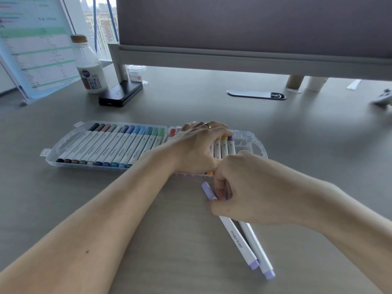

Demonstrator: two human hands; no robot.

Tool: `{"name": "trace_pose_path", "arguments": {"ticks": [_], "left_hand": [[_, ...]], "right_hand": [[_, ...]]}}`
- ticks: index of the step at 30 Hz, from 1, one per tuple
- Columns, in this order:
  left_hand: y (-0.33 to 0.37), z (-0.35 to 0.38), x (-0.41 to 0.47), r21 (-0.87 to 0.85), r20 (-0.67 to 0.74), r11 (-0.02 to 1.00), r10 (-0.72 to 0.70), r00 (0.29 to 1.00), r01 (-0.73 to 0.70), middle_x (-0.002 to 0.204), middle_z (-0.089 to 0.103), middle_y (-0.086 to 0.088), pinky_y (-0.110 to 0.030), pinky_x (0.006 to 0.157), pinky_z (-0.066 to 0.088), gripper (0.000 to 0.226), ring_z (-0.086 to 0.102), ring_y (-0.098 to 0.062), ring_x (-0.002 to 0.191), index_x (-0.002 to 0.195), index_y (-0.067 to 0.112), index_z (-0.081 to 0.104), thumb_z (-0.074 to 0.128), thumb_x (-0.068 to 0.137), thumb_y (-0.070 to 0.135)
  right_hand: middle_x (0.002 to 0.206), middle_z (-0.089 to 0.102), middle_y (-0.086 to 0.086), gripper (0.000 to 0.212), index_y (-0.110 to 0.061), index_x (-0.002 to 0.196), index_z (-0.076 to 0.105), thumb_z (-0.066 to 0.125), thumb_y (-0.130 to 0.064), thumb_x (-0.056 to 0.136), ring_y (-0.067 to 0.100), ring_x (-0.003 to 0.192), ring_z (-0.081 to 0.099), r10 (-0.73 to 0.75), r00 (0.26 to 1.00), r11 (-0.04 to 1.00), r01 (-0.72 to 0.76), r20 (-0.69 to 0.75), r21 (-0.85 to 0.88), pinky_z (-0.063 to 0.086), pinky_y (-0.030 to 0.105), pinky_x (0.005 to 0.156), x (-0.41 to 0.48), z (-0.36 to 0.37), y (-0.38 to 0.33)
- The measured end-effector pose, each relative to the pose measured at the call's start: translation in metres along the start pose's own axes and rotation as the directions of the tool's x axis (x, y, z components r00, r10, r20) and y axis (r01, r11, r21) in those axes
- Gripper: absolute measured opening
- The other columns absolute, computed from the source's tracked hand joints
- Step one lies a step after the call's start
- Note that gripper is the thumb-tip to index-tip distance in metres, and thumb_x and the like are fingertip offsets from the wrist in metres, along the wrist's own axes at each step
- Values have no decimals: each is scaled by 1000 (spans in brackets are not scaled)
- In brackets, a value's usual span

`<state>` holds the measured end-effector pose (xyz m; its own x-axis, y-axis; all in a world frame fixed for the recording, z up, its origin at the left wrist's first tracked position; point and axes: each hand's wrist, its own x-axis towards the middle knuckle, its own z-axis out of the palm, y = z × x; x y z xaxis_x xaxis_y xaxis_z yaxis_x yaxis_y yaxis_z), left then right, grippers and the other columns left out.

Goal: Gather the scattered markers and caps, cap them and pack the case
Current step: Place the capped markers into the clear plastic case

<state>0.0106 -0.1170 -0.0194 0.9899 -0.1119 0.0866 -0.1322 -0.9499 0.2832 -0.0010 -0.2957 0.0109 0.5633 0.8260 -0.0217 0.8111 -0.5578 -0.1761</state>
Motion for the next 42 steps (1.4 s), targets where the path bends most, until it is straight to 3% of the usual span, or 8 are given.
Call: {"name": "trace_pose_path", "arguments": {"ticks": [6,10,13,16,24,35,39,42], "left_hand": [[-1,-3,-1,32,31,999,1,1000,-2,151,44,19,-22,105,19,62,38,-8,138,142,36,52,70,84,48],[-4,1,2,4,20,997,-76,997,76,91,54,18,-28,91,37,20,54,-14,101,83,35,54,74,86,35],[-2,2,1,-14,-40,1000,-23,999,22,101,60,16,-36,95,44,37,56,-15,101,98,40,55,68,81,71],[2,-1,-1,3,-35,1000,15,999,-15,137,57,12,-36,107,37,66,52,-14,125,132,39,53,64,80,79],[-4,4,3,10,-29,1000,9,1000,-9,148,48,21,-39,111,36,79,46,-10,130,141,42,48,55,78,89],[-6,1,-3,51,-14,999,-4,1000,5,157,40,20,-30,107,31,78,41,-4,136,150,39,42,51,84,81],[-8,-1,-4,-58,-234,998,-12,972,-2,157,43,14,-36,116,33,58,39,-5,142,151,33,44,41,101,63],[-5,-3,-2,-138,-369,988,14,929,-69,155,44,14,-37,115,37,63,42,-5,140,151,33,42,45,97,65]], "right_hand": [[57,62,-3,40,-11,67,61,62,-48,82,10,51,55,-25,999,996,23,23,83,48,26,51,5,-11,1],[58,69,-4,30,-11,73,68,61,-35,90,9,51,60,-23,999,940,32,-31,340,50,29,53,16,-45,12],[73,77,11,24,-7,78,69,58,-19,96,30,63,73,19,994,765,57,-111,641,54,37,51,31,-60,25],[77,78,10,20,-10,84,68,57,-15,100,23,65,74,87,978,672,82,-189,736,51,26,48,40,-69,37],[92,80,6,22,-11,103,76,77,-23,85,20,80,76,214,965,527,18,-154,850,59,21,68,50,-63,68],[84,78,8,5,-8,88,77,80,-10,84,13,69,75,362,930,472,-129,-58,872,61,18,70,60,-44,95],[81,78,8,9,-6,88,78,79,-15,86,13,68,75,353,936,480,-174,-8,860,58,16,62,61,-39,95],[80,79,-1,16,-16,86,80,80,-32,84,8,67,71,358,934,609,-240,8,756,53,19,57,63,-34,97]]}}
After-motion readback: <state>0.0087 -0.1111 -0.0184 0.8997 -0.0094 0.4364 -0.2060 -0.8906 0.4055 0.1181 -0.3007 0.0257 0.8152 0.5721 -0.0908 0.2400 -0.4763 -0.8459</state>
